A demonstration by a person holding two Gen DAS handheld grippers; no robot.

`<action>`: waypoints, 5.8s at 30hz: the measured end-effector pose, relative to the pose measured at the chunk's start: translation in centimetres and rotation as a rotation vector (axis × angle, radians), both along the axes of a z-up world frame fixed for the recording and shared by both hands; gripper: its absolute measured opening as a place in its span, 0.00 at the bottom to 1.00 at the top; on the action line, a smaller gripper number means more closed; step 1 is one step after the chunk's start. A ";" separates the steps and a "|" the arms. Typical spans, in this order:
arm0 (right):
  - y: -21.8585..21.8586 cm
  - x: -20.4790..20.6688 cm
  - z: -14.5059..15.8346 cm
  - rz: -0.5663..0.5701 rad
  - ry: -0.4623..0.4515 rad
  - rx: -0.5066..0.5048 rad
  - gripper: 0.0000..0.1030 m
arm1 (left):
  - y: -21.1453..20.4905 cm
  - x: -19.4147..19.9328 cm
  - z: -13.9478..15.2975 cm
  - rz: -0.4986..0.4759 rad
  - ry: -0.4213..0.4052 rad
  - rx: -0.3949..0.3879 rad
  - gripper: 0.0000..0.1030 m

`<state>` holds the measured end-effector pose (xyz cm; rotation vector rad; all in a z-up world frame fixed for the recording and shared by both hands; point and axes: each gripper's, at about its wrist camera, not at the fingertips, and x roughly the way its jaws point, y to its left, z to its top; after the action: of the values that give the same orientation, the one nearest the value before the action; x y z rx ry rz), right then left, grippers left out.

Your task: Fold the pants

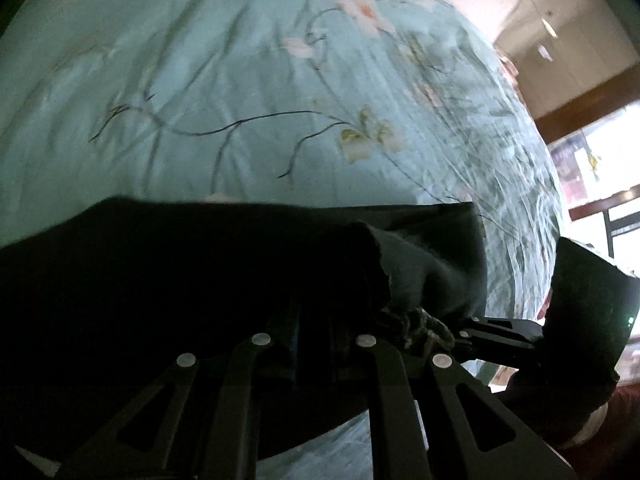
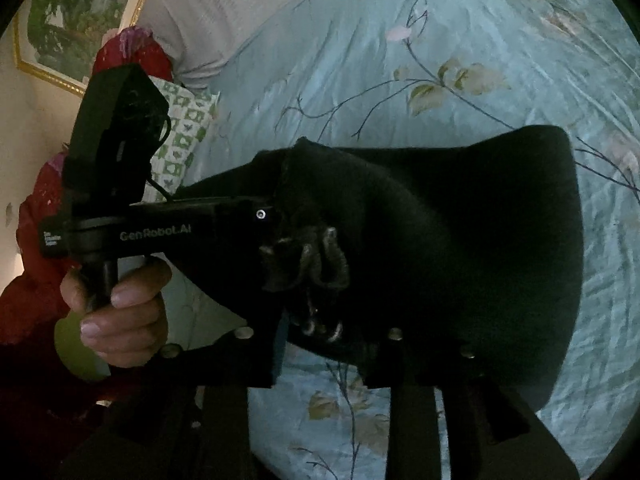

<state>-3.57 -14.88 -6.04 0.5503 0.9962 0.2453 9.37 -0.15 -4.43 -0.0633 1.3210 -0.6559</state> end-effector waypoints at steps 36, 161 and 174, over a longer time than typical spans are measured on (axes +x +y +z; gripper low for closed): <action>10.8 13.8 3.6 0.420 0.002 -0.091 0.55 | 25.1 -8.1 -0.8 0.710 0.063 -0.011 0.55; -11.3 -6.1 7.1 -0.413 -0.103 -0.126 0.63 | 0.4 -6.8 6.5 -0.064 -0.322 0.108 0.73; -7.0 -3.1 6.5 -0.333 -0.072 -0.168 0.67 | 2.4 -1.8 3.7 0.080 -0.225 0.146 0.75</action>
<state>-6.68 -21.88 0.48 0.5404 0.8313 -0.1142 7.56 2.22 -0.69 0.0739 1.1397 -0.4817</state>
